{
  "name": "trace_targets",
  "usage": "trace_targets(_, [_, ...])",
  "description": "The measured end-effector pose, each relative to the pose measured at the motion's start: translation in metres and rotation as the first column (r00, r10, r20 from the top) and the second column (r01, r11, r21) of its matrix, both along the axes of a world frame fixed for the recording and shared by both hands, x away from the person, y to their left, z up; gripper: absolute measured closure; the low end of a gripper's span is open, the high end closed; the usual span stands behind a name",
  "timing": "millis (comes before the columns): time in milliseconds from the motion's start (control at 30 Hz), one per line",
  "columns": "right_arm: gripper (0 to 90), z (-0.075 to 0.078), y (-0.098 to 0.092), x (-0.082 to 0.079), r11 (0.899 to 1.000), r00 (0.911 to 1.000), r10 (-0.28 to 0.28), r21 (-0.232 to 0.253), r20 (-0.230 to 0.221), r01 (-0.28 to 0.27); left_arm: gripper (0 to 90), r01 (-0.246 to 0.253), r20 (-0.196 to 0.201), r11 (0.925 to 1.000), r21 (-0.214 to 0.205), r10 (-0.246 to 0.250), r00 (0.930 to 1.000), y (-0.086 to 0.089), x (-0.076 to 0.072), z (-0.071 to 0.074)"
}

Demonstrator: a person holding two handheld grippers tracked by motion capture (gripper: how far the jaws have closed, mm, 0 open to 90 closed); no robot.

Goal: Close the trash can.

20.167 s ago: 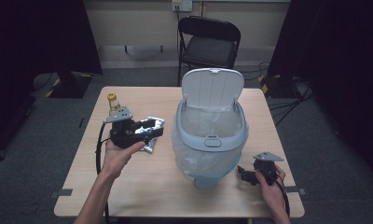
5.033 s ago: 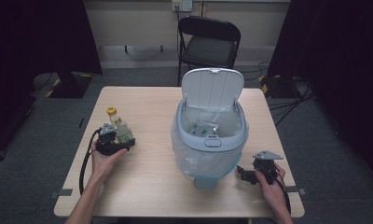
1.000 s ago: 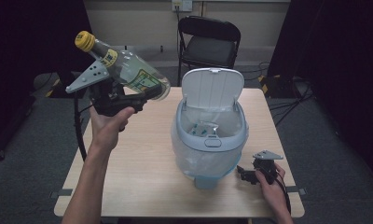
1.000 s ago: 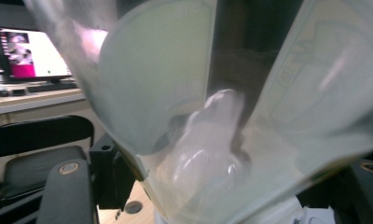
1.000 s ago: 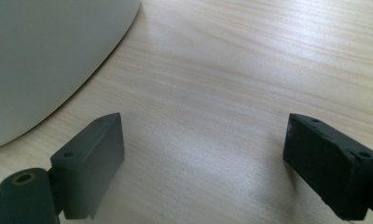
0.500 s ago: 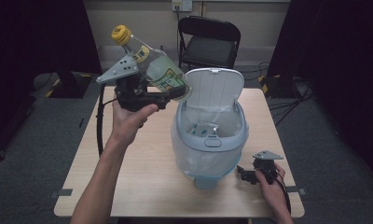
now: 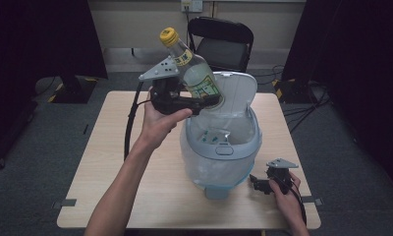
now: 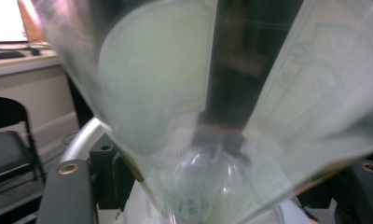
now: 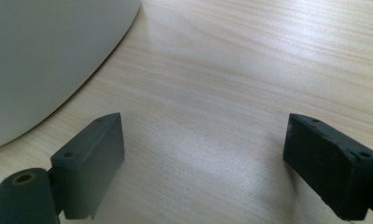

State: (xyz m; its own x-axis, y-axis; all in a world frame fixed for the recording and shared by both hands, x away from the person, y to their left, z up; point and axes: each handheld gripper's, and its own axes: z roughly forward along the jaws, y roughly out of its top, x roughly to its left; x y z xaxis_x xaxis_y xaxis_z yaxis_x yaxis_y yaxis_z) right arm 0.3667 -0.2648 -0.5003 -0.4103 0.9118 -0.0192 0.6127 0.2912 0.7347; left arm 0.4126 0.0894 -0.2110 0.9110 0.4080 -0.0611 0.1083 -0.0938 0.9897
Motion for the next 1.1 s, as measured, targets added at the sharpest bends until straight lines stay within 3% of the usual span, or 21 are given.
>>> trace_targets(100, [11.3,0.000,0.000,0.000,1.000,1.0000,0.000,0.000,0.000,0.000,28.2,0.006,-0.006,0.9999,0.008,-0.006,1.0000,-0.005,0.000,-0.002])
trace_targets(300, [11.3,0.000,0.000,0.000,1.000,1.0000,0.000,0.000,0.000,0.000,28.1,0.026,-0.024,0.9971,0.072,-0.024,0.9994,-0.026,0.001,-0.007])
trace_targets(400, [11.3,0.000,0.000,0.000,1.000,1.0000,0.000,0.000,0.000,0.000,27.7,0.038,-0.028,0.9962,0.078,-0.036,0.9990,-0.029,0.001,-0.008])
trace_targets(433, [11.3,0.000,0.000,0.000,1.000,1.0000,0.000,0.000,0.000,0.000,27.4,0.049,-0.030,0.9932,0.105,-0.046,0.9985,-0.031,0.002,-0.010])
trace_targets(600, [11.3,0.000,0.000,0.000,1.000,1.0000,0.000,0.000,0.000,0.000,27.5,0.043,-0.043,0.9872,0.154,-0.037,0.9984,-0.036,0.007,-0.014])
trace_targets(833, [11.3,0.000,0.000,0.000,1.000,1.0000,0.000,0.000,0.000,0.000,27.3,0.035,-0.065,0.9842,0.174,-0.023,0.9976,-0.041,0.009,-0.018])
trace_targets(933, [11.3,0.000,0.000,0.000,1.000,1.0000,0.000,0.000,0.000,0.000,27.2,0.053,-0.071,0.9764,0.209,-0.039,0.9967,-0.046,0.009,-0.024])
trace_targets(1100, [11.3,0.000,0.000,0.000,1.000,1.0000,0.000,0.000,0.000,0.000,27.1,0.051,-0.080,0.9728,0.226,-0.034,0.9962,-0.052,0.010,-0.029])
